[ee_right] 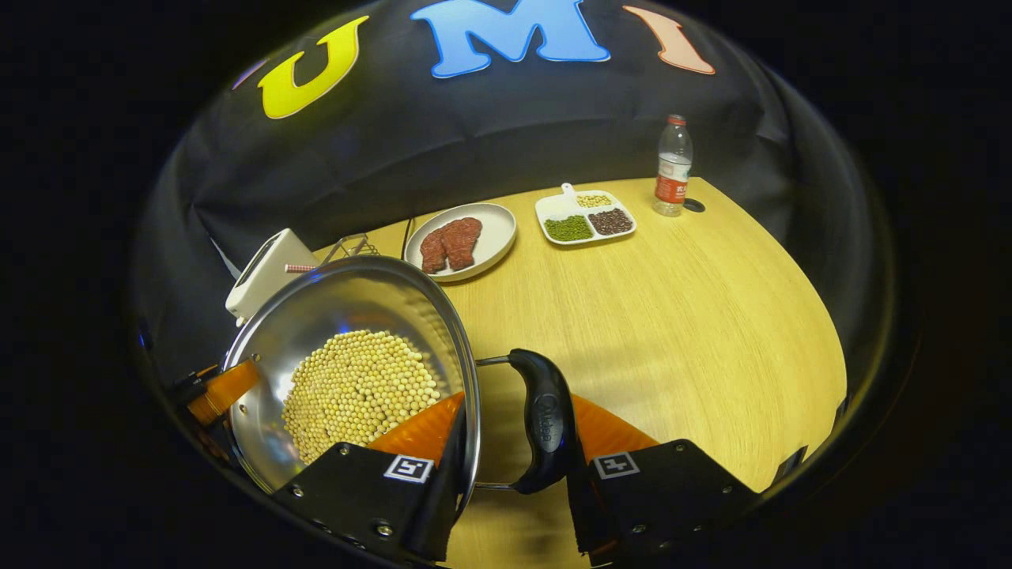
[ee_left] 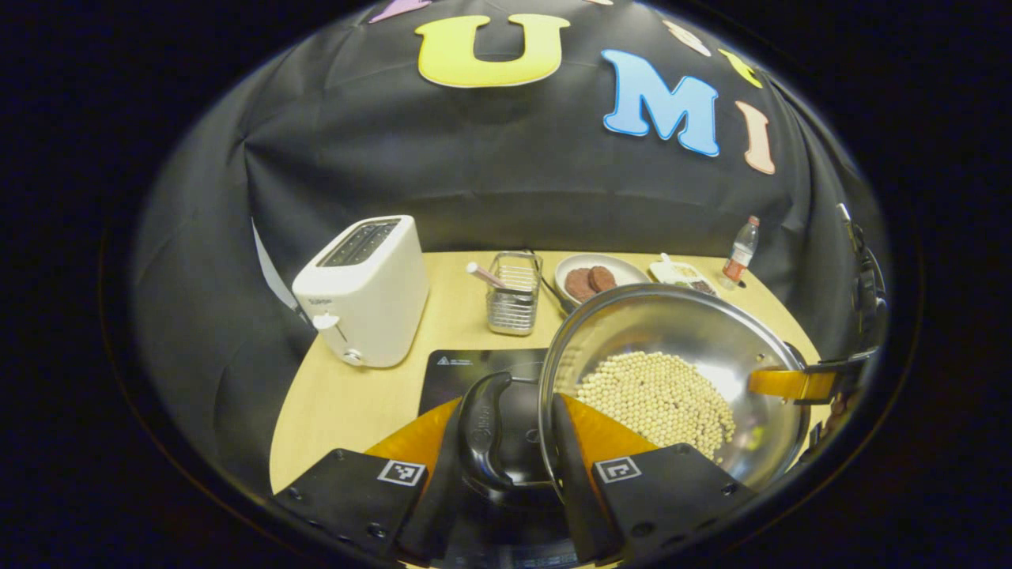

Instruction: First push the handle of the pot to place it horizontally, then grasp the pot with both hands and set it on the induction cooktop.

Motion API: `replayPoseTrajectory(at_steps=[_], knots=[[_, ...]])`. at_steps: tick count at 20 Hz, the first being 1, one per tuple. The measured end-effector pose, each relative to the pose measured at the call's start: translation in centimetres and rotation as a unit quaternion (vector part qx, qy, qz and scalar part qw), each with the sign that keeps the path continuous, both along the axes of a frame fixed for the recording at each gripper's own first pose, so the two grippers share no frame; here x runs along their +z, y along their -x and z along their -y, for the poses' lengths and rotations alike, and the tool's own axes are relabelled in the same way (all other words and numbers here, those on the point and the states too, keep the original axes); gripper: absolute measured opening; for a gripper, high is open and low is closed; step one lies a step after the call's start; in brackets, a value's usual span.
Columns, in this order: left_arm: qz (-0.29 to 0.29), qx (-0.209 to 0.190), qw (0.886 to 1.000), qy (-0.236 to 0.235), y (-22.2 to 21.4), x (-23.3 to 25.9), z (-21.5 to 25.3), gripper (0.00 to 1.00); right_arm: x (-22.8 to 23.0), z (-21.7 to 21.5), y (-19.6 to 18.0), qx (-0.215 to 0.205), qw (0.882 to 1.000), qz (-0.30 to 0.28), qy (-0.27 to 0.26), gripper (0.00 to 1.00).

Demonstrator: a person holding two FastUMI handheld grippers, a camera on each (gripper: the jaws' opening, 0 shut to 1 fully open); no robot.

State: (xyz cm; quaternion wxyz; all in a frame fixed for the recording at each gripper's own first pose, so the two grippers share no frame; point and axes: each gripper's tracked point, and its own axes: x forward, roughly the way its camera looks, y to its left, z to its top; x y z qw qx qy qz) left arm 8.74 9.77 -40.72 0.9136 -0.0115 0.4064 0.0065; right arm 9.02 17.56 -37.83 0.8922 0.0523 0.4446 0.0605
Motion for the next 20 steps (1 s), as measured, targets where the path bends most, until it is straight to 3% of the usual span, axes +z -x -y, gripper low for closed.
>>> replayPoseTrajectory(at_steps=[3,20], knots=[[-0.002,0.002,1.000,0.004,-0.4,-0.5,-1.3,0.64,0.2,-1.8,0.2,0.001,1.000,-0.001,0.000,0.59],[-0.015,0.029,0.999,0.010,0.0,-3.5,-8.8,0.60,-2.9,-8.4,0.2,0.021,1.000,-0.020,0.003,0.59]])
